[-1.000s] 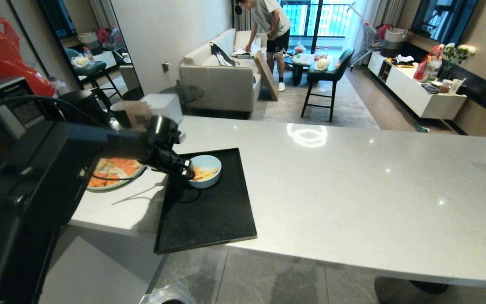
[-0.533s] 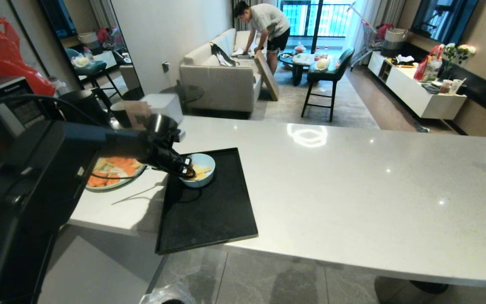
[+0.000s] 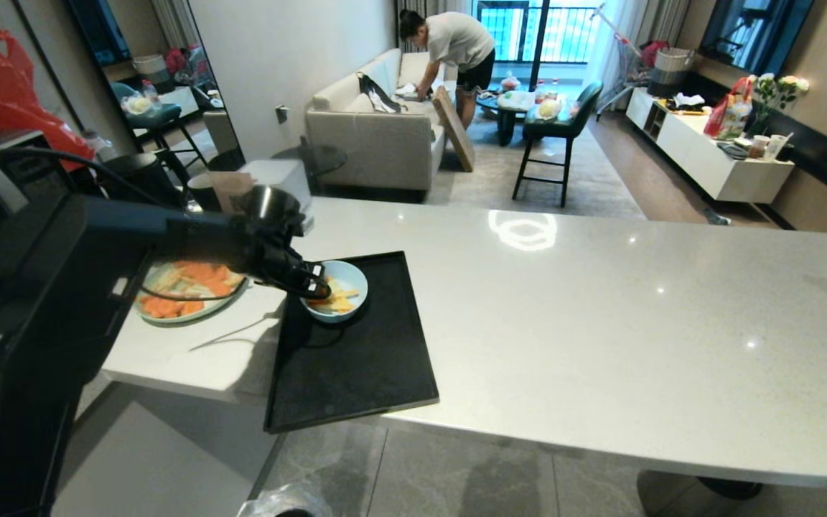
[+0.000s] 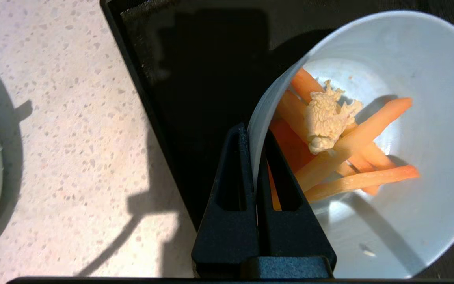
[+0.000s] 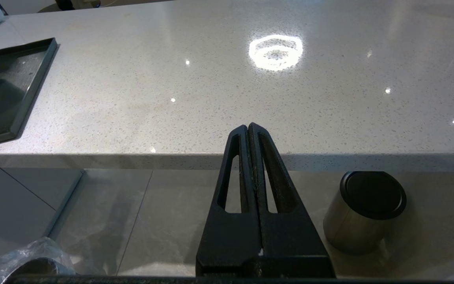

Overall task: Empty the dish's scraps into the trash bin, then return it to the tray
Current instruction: Pick up the bowl with leftover food

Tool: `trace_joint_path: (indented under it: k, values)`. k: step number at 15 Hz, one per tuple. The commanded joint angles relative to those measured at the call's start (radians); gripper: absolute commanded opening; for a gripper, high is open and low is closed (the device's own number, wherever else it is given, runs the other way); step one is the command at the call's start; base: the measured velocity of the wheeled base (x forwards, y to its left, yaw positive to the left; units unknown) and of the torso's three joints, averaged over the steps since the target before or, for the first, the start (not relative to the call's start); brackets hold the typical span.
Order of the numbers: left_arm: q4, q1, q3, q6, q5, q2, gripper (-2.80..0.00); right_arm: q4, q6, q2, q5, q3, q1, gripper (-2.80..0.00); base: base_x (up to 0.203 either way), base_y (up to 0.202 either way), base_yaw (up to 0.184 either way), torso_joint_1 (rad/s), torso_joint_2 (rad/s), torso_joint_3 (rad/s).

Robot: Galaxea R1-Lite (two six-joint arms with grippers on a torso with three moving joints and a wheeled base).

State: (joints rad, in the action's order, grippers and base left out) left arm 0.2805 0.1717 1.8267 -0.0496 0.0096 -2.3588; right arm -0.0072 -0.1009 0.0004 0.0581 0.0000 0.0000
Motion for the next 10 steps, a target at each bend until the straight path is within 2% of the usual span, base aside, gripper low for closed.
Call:
trace_joint_path:
  k: [1, 6, 10]
  values:
    - [0.0, -0.001, -0.053, 0.002, 0.0, 0.062, -2.8, 0.0, 0.0, 0.0, 0.0, 0.0, 0.0, -2.8, 0.0, 0.0, 0.0, 0.0, 0.0, 0.0]
    - [0.001, -0.015, -0.247, 0.011, -0.002, 0.216, -2.8, 0.0, 0.0, 0.001, 0.0, 0.0, 0.0, -2.8, 0.0, 0.0, 0.0, 0.0, 0.0, 0.0]
    - [0.002, -0.04, -0.4, 0.044, -0.004, 0.363, -2.8, 0.0, 0.0, 0.001, 0.0, 0.0, 0.0, -2.8, 0.0, 0.0, 0.0, 0.0, 0.0, 0.0]
